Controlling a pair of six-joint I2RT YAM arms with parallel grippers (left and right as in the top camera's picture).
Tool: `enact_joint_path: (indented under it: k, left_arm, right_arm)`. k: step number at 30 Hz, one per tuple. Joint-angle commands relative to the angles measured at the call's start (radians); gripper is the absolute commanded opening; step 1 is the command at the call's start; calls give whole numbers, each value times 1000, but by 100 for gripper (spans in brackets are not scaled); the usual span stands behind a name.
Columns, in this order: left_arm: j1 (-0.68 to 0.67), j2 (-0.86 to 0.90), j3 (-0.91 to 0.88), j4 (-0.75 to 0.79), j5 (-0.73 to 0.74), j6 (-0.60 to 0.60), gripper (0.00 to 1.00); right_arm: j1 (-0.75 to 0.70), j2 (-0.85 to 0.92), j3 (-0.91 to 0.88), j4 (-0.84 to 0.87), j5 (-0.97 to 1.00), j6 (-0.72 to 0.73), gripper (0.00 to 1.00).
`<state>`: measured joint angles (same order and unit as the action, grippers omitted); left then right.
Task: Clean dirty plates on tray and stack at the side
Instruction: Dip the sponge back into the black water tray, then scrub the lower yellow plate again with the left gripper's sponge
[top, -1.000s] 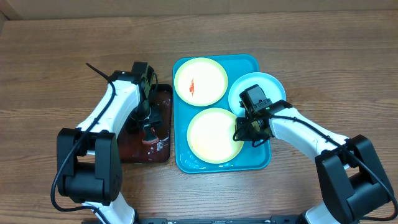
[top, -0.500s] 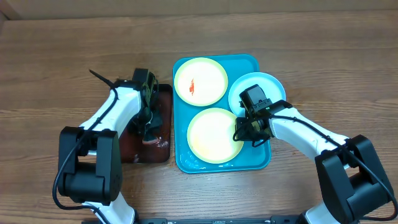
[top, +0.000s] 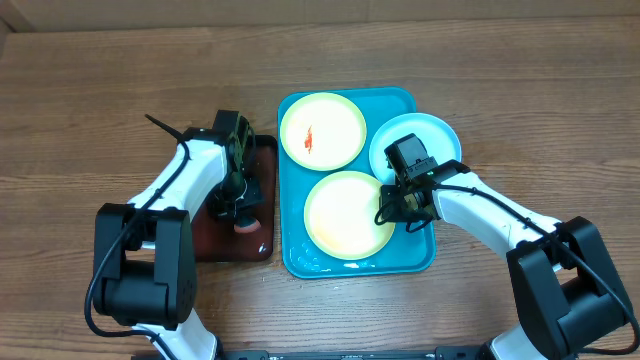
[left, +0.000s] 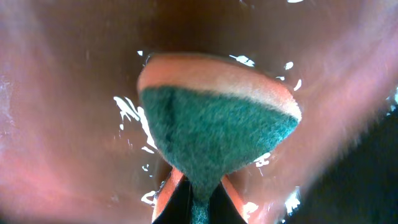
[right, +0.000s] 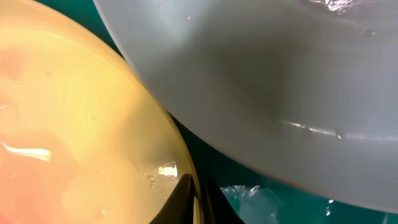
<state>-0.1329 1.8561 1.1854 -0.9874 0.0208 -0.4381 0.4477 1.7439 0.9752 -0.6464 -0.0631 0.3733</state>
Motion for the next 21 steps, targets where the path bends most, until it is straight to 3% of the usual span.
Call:
enact_joint_path:
  k: [1, 8, 13, 21]
  left_arm:
    - [-20, 13, 122, -57, 64, 20, 4]
    - [-174, 13, 284, -122, 130, 15, 4]
    - [-301, 33, 277, -47, 145, -93, 4]
    - [-399, 187, 269, 33, 363, -224, 4]
  right_arm:
    - [-7, 22, 9, 18, 115, 35, 6]
    - [-7, 22, 9, 13, 114, 35, 6]
    - [-7, 22, 9, 13, 114, 35, 6]
    - [-7, 22, 9, 6, 114, 35, 6]
